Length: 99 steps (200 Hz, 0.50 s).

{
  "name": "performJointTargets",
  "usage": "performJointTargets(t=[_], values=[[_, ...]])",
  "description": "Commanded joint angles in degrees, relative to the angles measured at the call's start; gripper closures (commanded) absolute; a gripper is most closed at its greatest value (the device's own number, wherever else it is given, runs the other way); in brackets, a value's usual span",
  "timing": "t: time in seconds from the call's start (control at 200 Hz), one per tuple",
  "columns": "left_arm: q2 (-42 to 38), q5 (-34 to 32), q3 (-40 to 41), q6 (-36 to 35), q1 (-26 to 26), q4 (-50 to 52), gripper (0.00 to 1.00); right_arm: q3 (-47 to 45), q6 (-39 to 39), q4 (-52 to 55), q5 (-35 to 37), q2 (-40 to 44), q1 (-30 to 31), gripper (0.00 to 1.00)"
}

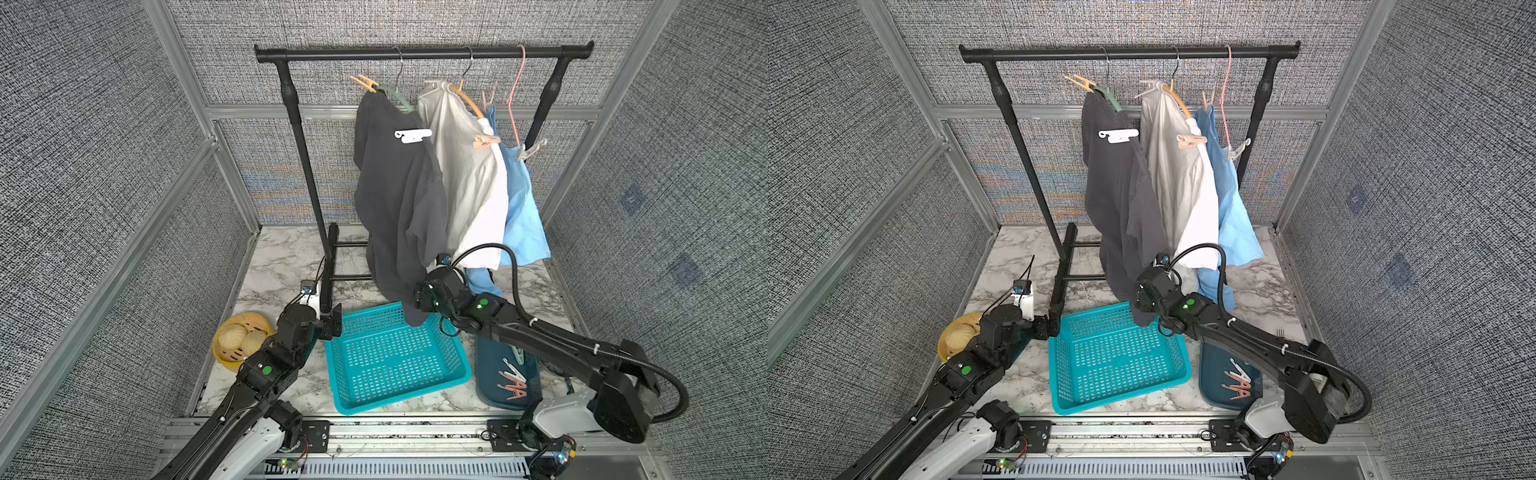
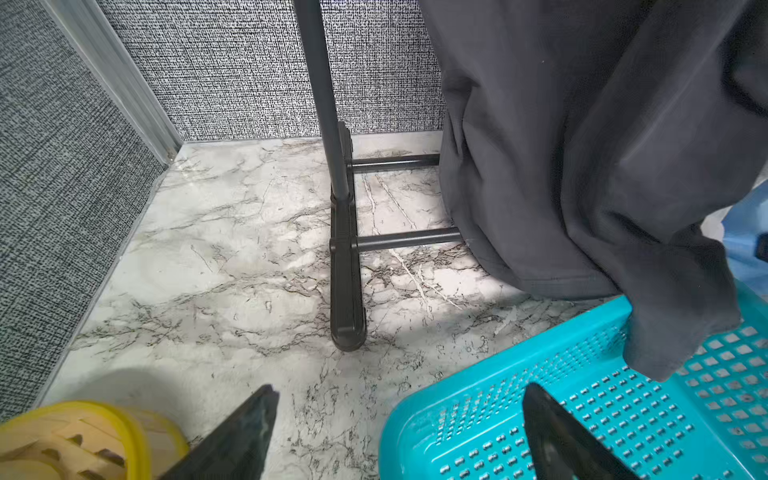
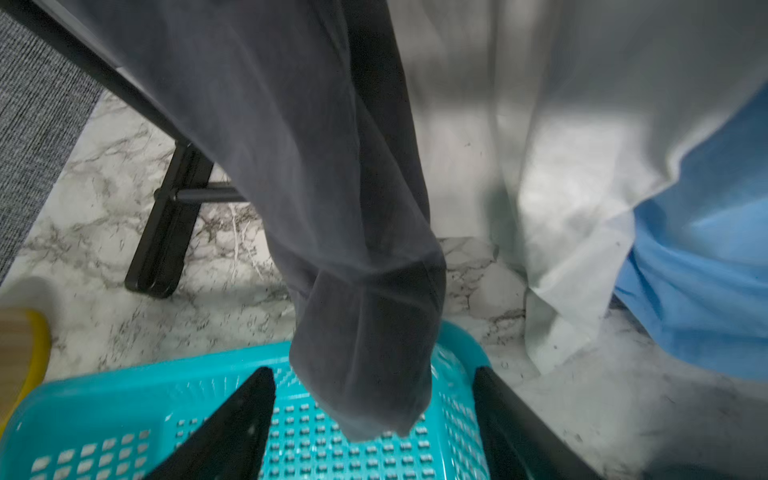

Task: Use clothespins to secure the t-shirt on both sides of the hanger
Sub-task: Hang the hanger on the clothesline.

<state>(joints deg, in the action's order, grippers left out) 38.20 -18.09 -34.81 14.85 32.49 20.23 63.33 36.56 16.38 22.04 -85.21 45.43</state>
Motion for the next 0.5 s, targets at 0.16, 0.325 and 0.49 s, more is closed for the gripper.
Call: performJointTargets(t=[0.16,0.325,0.49], values=[[4.0,-0.4,-3.3,7.1,-0.1,-5.2,0.15,4.0,0.7,-7.2,-6.5,-12.1,-4.3,0.54],[7.1,0.2,-4.5,12.1,0.0,-5.0,0.19,4.9,-5.5,-13.1,-6.9,-8.5,-4.6,1.00],[7.6,-1.3,-5.4,13.2,0.1,-5.0,0.21,9.4,-11.4,-14.6,-8.0,-5.4,-5.0,1.00]])
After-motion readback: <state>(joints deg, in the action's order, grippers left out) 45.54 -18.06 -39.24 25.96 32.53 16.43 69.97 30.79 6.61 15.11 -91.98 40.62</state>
